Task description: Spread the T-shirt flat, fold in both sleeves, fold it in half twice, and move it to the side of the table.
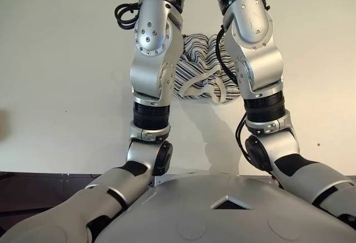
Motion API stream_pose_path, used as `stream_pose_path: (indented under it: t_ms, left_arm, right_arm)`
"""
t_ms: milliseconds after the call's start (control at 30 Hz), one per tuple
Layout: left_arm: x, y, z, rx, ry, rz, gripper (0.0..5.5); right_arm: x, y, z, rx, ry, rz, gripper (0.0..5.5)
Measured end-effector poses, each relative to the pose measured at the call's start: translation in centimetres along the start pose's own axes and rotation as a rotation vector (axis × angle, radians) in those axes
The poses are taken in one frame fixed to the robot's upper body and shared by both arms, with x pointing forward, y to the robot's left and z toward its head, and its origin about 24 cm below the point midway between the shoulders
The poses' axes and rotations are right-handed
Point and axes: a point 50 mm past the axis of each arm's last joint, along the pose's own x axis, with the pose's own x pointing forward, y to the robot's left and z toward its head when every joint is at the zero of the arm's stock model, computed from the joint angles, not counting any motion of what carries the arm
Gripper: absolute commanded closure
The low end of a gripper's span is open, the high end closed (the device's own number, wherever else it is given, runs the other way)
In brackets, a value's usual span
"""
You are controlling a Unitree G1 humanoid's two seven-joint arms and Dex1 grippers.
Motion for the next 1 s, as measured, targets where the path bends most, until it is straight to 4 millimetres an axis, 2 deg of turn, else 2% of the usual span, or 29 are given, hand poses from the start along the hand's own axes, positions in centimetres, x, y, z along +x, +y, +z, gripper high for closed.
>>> stream_pose_path:
  t_ms: [133,167,233,300,367,433,500,567,600,633,733,800,867,933,1000]
  left_arm:
    - [-0.1,2.0,0.0,0.170,-0.010,0.145,2.11]
    - [-0.1,2.6,0.1,0.195,-0.018,0.179,2.11]
    - [-0.1,3.1,0.3,0.202,-0.035,0.217,2.11]
    - [-0.2,3.6,0.4,0.187,-0.037,0.259,2.11]
    - [-0.3,3.8,0.2,0.169,-0.027,0.263,2.11]
    - [-0.7,2.9,-0.9,0.197,0.004,0.203,2.11]
    - [-1.0,2.8,-1.8,0.221,0.038,0.186,2.11]
    - [-3.2,4.8,-4.6,0.180,0.185,0.261,2.11]
    - [-4.4,6.4,-5.3,0.193,0.233,0.309,2.11]
    - [-5.6,7.1,-5.6,0.201,0.253,0.333,2.11]
    - [-7.2,6.9,-4.9,0.227,0.231,0.330,2.11]
    - [-8.5,7.0,-4.6,0.232,0.228,0.342,2.11]
    - [-10.7,7.7,-5.2,0.267,0.287,0.350,2.11]
    - [-11.9,8.1,-5.6,0.283,0.346,0.349,2.11]
    - [-12.0,7.7,-5.8,0.250,0.361,0.338,2.11]
  right_arm:
    - [0.0,-1.0,0.0,-0.029,-0.020,-0.096,1.90]
    - [0.1,-1.2,-0.5,-0.062,-0.006,-0.129,1.90]
    - [0.1,-1.7,-1.6,-0.120,0.028,-0.195,1.90]
    - [0.0,-2.6,-1.5,-0.162,-0.014,-0.267,1.90]
    - [-0.1,-3.3,-1.2,-0.166,-0.038,-0.304,1.90]
    - [-0.2,-3.1,-1.6,-0.119,-0.011,-0.276,1.90]
    - [-0.6,-3.0,-2.8,-0.072,0.058,-0.259,1.90]
    - [-2.9,-3.6,-5.8,-0.074,0.170,-0.266,1.90]
    - [-4.1,-4.1,-7.1,-0.087,0.218,-0.280,1.90]
    - [-4.9,-4.6,-7.5,-0.101,0.232,-0.295,1.90]
    - [-5.9,-4.3,-5.7,-0.149,0.116,-0.277,1.90]
    - [-7.2,-4.6,-5.5,-0.181,0.104,-0.287,1.90]
    - [-9.4,-6.2,-6.6,-0.217,0.187,-0.341,1.90]
    - [-11.5,-7.8,-7.8,-0.233,0.294,-0.403,1.90]
    - [-11.9,-7.5,-8.1,-0.226,0.334,-0.383,1.90]
